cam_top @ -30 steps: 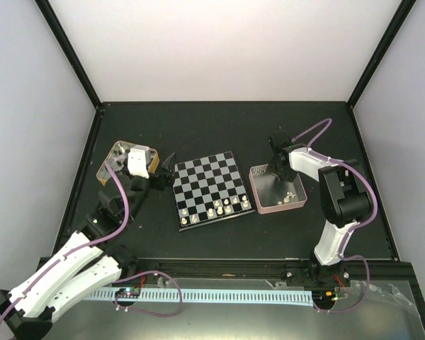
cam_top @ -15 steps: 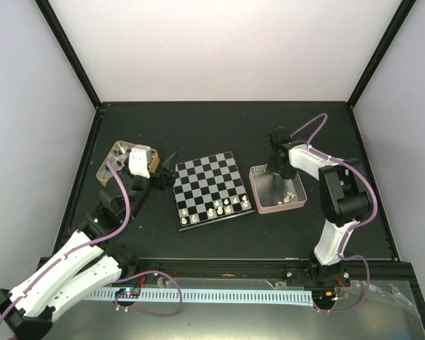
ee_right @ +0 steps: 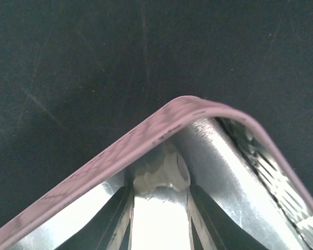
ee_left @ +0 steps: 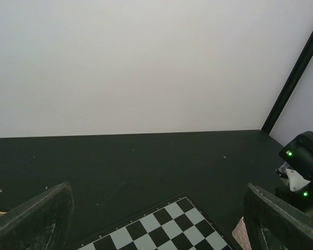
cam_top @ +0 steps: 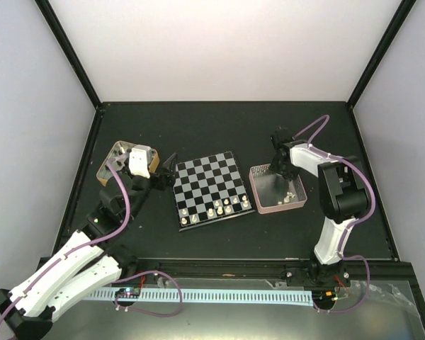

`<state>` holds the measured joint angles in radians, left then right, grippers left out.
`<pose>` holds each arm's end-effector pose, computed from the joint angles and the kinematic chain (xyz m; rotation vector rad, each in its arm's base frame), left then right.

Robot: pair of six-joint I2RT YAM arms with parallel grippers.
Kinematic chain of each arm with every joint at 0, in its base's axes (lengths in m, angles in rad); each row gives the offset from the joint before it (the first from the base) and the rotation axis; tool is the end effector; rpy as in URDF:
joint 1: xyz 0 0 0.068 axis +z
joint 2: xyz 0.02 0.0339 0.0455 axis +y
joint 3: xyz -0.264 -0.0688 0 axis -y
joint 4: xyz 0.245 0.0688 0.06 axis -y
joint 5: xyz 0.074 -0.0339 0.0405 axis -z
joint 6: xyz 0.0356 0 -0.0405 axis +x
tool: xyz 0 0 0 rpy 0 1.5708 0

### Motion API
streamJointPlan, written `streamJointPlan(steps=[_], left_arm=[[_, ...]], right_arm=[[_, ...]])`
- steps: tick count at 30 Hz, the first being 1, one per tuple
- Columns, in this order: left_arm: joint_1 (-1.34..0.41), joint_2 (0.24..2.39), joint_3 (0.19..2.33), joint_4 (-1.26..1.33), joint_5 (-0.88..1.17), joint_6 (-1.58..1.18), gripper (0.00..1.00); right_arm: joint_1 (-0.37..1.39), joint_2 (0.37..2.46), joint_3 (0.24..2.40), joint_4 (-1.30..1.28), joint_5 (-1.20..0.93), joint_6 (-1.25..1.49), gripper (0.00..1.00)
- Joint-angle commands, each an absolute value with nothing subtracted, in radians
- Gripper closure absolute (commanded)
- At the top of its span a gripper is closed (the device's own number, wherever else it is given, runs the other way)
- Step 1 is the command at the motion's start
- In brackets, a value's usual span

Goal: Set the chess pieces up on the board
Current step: Pick up the chess piece from the storage box.

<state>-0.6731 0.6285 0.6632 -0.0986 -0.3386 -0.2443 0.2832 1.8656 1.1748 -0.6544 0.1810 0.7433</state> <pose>0.1298 -0.0884 0.3303 0.0913 1.6456 -0.4265 0.3361 0.0911 0.1500 0.6799 2.7743 -0.0669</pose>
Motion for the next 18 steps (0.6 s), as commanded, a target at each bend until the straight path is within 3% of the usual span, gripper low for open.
streamJointPlan(steps=[1, 7, 12, 18], left_arm=[[-0.665, 0.628, 0.684, -0.094, -0.331, -0.253, 0.1], [-0.665, 0.627, 0.683, -0.094, -0.332, -0.252, 0.1], [-0.665, 0.626, 0.684, -0.094, -0.334, -0.25, 0.1], [-0.664, 0.633, 0.684, -0.092, -0.331, -0.253, 0.1]], right_arm=[[0.259, 1.891, 1.19, -0.658, 0.185, 0.743, 0.69], [0.249, 1.936, 1.246, -0.68, 0.158, 0.735, 0.68], [0.248, 1.933, 1.233, -0.676, 0.126, 0.724, 0.8], [0.248, 1.891, 1.175, -0.657, 0.074, 0.69, 0.82]])
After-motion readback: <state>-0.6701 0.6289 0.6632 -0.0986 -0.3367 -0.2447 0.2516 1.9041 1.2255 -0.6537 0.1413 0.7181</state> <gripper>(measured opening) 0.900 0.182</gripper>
